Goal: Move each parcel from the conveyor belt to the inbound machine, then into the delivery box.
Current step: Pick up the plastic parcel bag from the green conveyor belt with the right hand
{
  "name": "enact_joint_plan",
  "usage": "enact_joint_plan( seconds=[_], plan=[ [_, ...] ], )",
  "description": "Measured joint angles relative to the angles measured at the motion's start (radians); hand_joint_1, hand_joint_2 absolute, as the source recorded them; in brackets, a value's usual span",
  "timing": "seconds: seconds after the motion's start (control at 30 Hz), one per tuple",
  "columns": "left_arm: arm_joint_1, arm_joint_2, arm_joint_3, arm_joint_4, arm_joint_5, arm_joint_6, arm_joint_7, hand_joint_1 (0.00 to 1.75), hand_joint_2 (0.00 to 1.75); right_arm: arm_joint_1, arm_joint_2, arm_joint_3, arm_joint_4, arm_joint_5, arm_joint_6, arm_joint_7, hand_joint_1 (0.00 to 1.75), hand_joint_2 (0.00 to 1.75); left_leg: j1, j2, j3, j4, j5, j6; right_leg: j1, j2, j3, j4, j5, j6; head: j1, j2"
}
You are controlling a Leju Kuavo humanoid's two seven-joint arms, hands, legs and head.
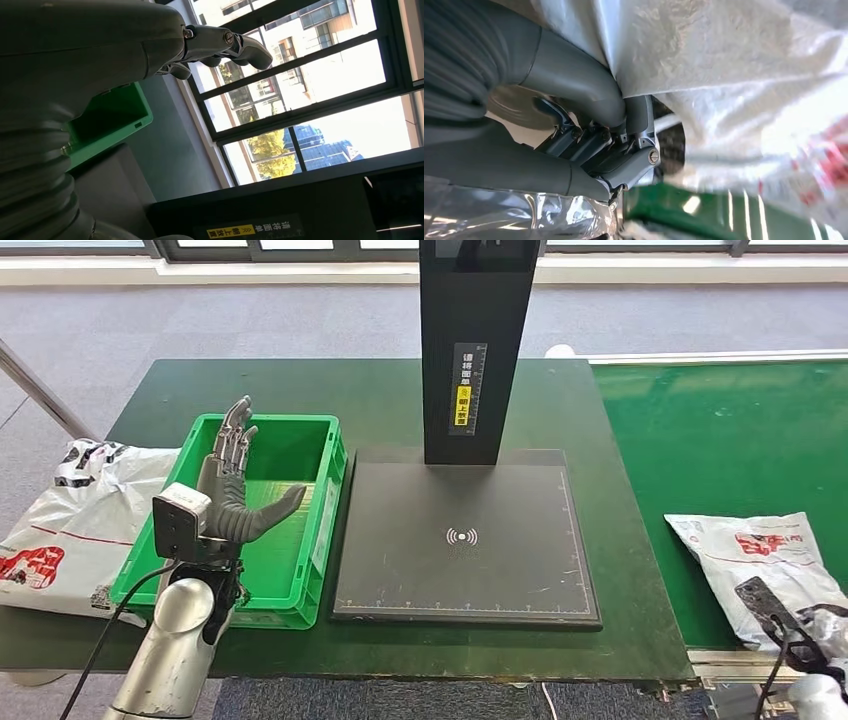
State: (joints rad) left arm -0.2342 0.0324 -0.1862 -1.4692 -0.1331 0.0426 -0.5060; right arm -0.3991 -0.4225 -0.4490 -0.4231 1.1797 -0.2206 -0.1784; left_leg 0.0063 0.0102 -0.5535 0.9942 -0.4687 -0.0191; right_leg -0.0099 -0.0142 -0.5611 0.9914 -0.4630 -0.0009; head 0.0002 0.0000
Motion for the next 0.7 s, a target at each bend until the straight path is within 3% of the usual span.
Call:
enact_joint_plan(
  seconds=[0.1, 0.3, 0.7],
  plan=[
    [0.008, 0.001, 0.0, -0.003, -0.004, 0.001, 0.0, 0.0, 1.75, 0.044, 0.024, 0.0, -0.173, -0.06, -0.022, -0.033, 1.75, 1.75, 0.0, 0.0, 0.0, 0.0, 0.0, 0.0, 0.0, 0.0, 0.0, 0.0, 0.0, 0.0, 0.0, 0.0],
    [0.033, 0.001, 0.0, -0.015, -0.016, 0.002, -0.004, 0.0, 1.75, 0.155, 0.086, 0.001, -0.557, -0.112, 0.025, 0.016, 1.75, 1.75, 0.0, -0.003, -0.001, 0.0, 0.0, 0.0, 0.001, -0.002, 0.0, 0.0, 0.0, 0.0, 0.0, 0.0],
    [0.041, 0.001, 0.0, -0.02, -0.022, 0.002, -0.007, 0.0, 1.75, 0.207, 0.112, 0.001, -0.727, -0.123, 0.019, 0.014, 1.75, 1.75, 0.0, -0.003, -0.001, 0.0, 0.001, 0.001, -0.001, -0.002, 0.0, 0.0, 0.0, 0.0, 0.0, 0.0]
  ],
)
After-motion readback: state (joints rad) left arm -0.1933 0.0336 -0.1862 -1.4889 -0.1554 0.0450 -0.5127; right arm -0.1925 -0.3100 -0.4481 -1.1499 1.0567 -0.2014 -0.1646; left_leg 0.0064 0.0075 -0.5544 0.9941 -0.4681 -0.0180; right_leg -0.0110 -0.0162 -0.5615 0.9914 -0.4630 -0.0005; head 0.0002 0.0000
